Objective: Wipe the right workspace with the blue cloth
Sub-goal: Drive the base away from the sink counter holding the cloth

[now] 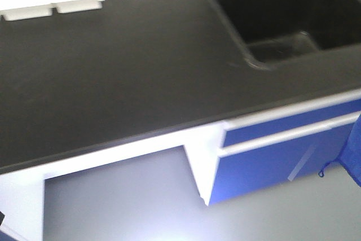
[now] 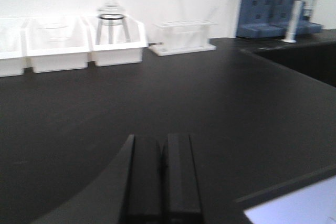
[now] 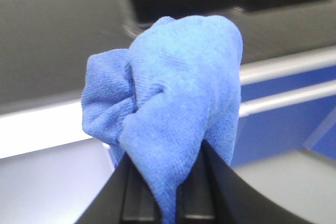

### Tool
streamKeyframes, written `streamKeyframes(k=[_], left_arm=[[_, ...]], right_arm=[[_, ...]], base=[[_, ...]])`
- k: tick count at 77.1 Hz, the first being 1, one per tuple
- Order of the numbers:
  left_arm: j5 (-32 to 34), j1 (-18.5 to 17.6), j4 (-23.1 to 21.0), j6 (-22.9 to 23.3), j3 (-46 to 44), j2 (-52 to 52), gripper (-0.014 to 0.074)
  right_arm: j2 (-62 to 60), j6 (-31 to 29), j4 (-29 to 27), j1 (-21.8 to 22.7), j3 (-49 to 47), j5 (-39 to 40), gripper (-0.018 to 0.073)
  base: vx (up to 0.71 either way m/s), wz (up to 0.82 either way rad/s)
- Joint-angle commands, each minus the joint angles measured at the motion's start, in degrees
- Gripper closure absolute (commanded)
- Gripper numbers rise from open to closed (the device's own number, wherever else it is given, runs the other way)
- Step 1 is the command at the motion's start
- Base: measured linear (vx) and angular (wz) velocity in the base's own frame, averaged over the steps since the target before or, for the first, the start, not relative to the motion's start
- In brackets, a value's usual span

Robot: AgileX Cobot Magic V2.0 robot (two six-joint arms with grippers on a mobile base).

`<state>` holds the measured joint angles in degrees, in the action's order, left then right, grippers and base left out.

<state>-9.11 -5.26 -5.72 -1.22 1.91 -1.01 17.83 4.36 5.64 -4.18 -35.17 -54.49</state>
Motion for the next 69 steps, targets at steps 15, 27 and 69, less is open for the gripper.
streamKeyframes(k=[15, 27, 69], left_arm=[[4.82, -0.01, -0.18, -0.02, -1.42, -0.54, 0.0603], [4.82, -0.01, -0.18, -0.02, -1.42, -0.54, 0.0603], [4.82, -0.01, -0.18, -0.02, -1.42, -0.54, 0.0603]], right_arm=[[0.61, -0.48, 0.97, 0.01, -1.52, 4.19, 0.0564], [0.61, -0.48, 0.97, 0.01, -1.52, 4.19, 0.0564], [0.61, -0.48, 0.97, 0.01, -1.52, 4.14, 0.0564]], base=[[-0.24, -0.56], [-0.23, -0.56], [-0.19, -0.65]])
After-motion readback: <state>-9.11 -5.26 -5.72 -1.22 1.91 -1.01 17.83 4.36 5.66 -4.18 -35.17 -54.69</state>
